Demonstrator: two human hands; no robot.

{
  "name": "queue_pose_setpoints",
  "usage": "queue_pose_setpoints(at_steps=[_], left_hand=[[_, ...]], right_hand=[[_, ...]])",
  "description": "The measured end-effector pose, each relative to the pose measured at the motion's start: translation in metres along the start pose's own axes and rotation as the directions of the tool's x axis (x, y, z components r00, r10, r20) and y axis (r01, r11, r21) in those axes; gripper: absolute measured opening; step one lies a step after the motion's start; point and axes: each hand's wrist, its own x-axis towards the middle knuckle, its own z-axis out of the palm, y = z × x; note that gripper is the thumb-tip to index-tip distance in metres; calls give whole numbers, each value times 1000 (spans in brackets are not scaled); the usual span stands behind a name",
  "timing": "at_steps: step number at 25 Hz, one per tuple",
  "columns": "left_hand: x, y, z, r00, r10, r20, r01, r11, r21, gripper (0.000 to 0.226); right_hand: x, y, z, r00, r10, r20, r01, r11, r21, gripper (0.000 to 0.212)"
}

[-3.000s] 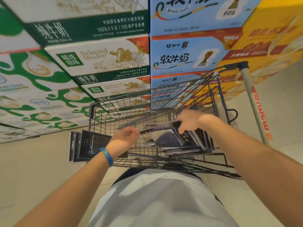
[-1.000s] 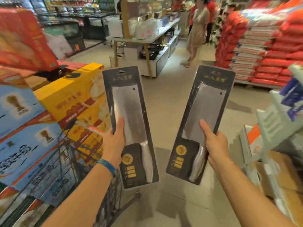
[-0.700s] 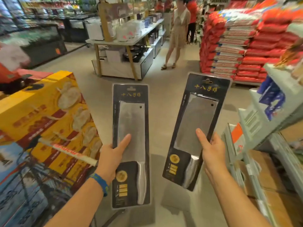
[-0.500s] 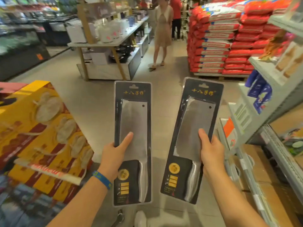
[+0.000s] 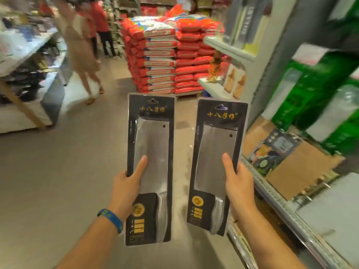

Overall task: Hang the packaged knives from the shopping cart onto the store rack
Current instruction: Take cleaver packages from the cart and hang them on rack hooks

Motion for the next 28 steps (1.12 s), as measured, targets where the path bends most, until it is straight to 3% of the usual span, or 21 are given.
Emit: queue_pose_setpoints(at_steps=[3, 6, 8, 11, 15, 21, 23, 25, 28], left_hand=[[46, 46, 75, 961, 83, 265, -84, 996, -9, 83], [67, 122, 175, 866, 289, 409, -316, 949, -1, 71], [71, 179, 240, 796, 407, 449, -418, 905, -80, 76], [57, 254, 321, 712, 501, 493, -453, 863, -222, 70], [32, 311, 406, 630, 561, 537, -467, 826, -316, 93], [-10, 360, 500, 395, 653, 646, -465, 749, -472, 87], [-22, 375, 524, 280, 708, 648, -548, 672, -497, 94], [-38, 393, 545, 157, 765, 625, -635, 562, -529, 86], [-64, 418, 573, 54, 840, 540, -647, 442, -622, 77]], right_hand=[[44, -19, -26, 987, -75, -145, 84, 995, 56, 40], [103, -67, -83, 891, -159, -424, 163, 986, -26, 21], [141, -117, -132, 785, -229, -575, 216, 972, -92, 32], [176, -188, -208, 628, -305, -716, 252, 950, -184, 56], [197, -249, -292, 488, -406, -773, 172, 913, -371, 84], [207, -279, -370, 285, -524, -803, 118, 850, -513, 70], [205, -289, -390, 227, -552, -802, 63, 830, -553, 71], [199, -303, -410, 151, -586, -796, -15, 804, -594, 72], [181, -328, -436, 41, -660, -750, -111, 743, -660, 72]])
